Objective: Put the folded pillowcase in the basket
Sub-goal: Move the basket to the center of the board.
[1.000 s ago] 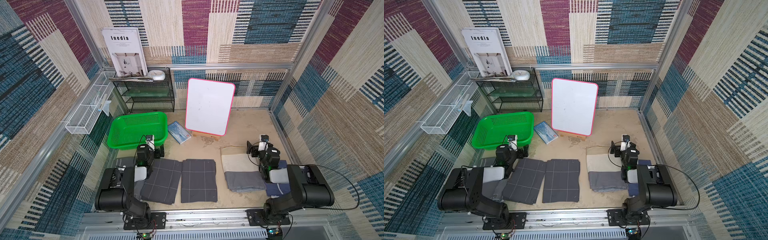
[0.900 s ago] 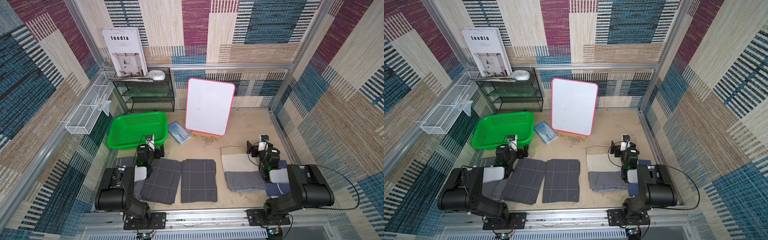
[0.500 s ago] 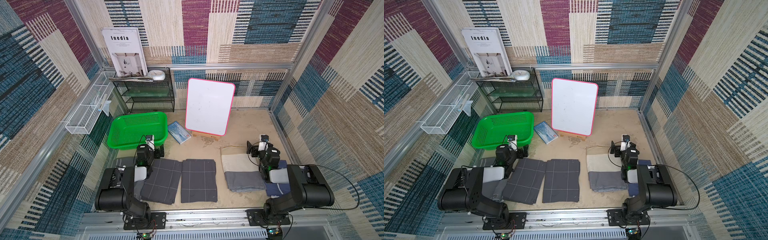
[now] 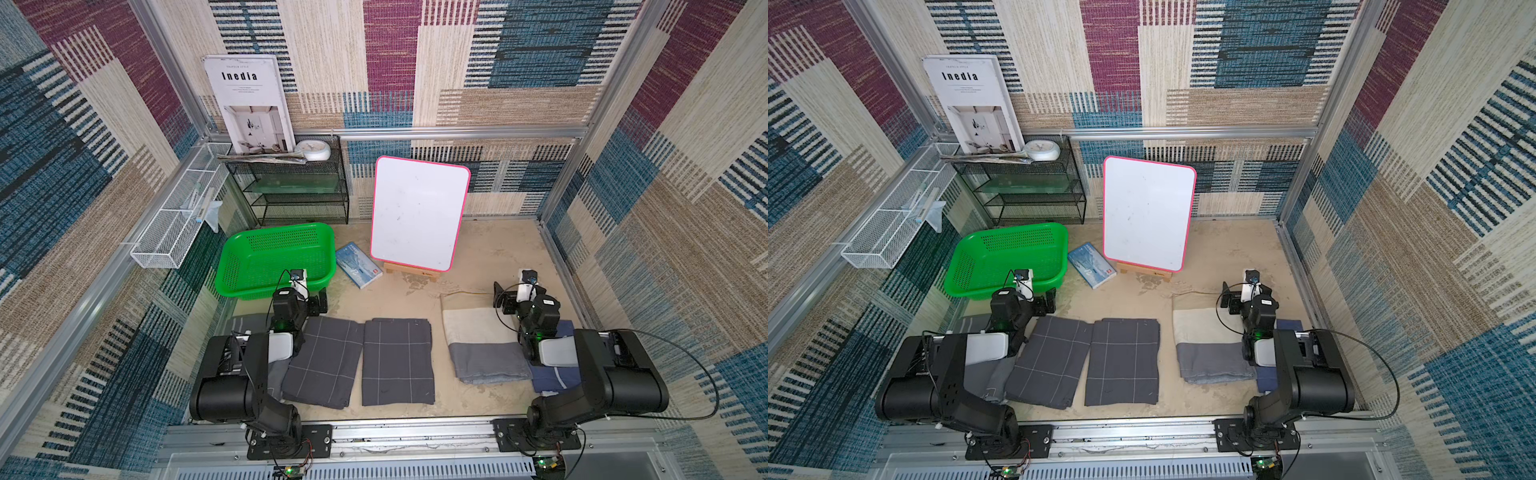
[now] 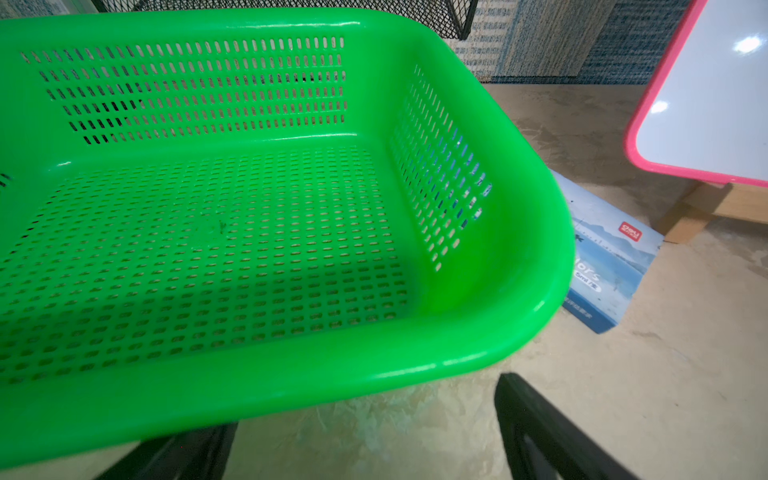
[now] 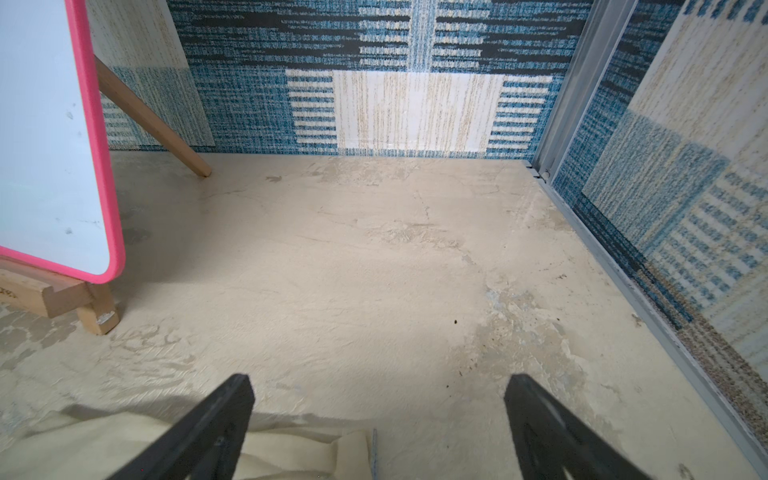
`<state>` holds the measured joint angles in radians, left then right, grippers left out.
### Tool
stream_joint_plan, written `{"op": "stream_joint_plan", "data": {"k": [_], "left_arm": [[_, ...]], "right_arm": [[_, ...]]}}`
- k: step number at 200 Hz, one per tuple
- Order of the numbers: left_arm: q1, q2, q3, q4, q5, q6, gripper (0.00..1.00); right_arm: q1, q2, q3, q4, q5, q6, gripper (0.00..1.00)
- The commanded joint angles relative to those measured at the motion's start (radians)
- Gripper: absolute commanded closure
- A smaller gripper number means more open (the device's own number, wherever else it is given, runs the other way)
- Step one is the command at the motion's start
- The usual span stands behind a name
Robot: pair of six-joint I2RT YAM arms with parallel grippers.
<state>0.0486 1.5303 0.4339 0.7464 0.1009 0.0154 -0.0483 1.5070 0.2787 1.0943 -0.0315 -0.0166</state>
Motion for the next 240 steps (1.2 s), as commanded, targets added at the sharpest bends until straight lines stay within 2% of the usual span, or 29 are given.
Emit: {"op": "stream_joint_plan", "data": {"k": [1,10,19,29,51,76,96,115,127,134,140,147,168,181,207,240], "left_arm": [[0.001,-0.007,-0.005,0.033,0.022,0.005,0.01],[-0.005,-0.042,-0.023,0.03,0.061,0.031,0.01],[-0.026,-0.097,-0.05,0.03,0.051,0.049,0.01],[-0.055,-0.181,-0.079,0.002,0.001,0.057,0.01],[-0.146,-0.408,-0.12,-0.192,-0.195,0.071,0.01],[-0.201,-0.709,-0.197,-0.303,-0.251,0.019,0.01],[-0.207,-0.949,-0.213,-0.426,-0.281,-0.118,0.01],[-0.207,-1.105,-0.22,-0.514,-0.348,-0.291,0.01],[-0.207,-1.162,-0.21,-0.588,-0.433,-0.435,0.01],[-0.207,-1.177,-0.189,-0.666,-0.504,-0.545,0.01],[-0.207,-1.178,-0.164,-0.74,-0.551,-0.628,0.01],[-0.207,-1.165,-0.138,-0.791,-0.561,-0.666,0.01],[-0.207,-1.045,-0.05,-0.77,-0.414,-0.598,0.01],[-0.207,-0.93,0.027,-0.769,-0.337,-0.578,0.01],[-0.205,-0.669,0.199,-0.807,-0.275,-0.56,0.01],[-0.204,-0.324,0.489,-0.999,-0.247,-0.508,0.01]], "right_arm": [[0.0,-0.005,-0.003,0.045,-0.019,-0.005,0.01],[0.001,-0.023,0.007,0.014,-0.072,-0.03,0.01],[0.004,-0.054,0.013,-0.018,-0.113,-0.052,0.01],[0.014,-0.105,0.02,-0.077,-0.105,-0.055,0.01],[0.043,-0.227,0.019,-0.187,-0.06,-0.057,0.01],[0.064,-0.401,-0.019,-0.219,-0.063,-0.017,0.01],[0.069,-0.559,0.01,-0.365,-0.083,0.091,0.01],[0.069,-0.692,0.063,-0.548,-0.081,0.238,0.01],[0.07,-0.766,0.099,-0.672,-0.045,0.397,0.01],[0.07,-0.804,0.124,-0.783,0.021,0.513,0.01],[0.068,-0.831,0.137,-0.873,0.072,0.604,0.01],[0.067,-0.856,0.14,-0.903,0.079,0.627,0.01],[0.067,-0.885,0.157,-0.965,-0.005,0.595,0.01],[0.067,-0.874,0.179,-1.007,-0.058,0.583,0.01],[0.068,-0.867,0.192,-1.053,-0.142,0.548,0.01],[0.074,-0.886,0.169,-1.069,-0.179,0.523,0.01]]}}
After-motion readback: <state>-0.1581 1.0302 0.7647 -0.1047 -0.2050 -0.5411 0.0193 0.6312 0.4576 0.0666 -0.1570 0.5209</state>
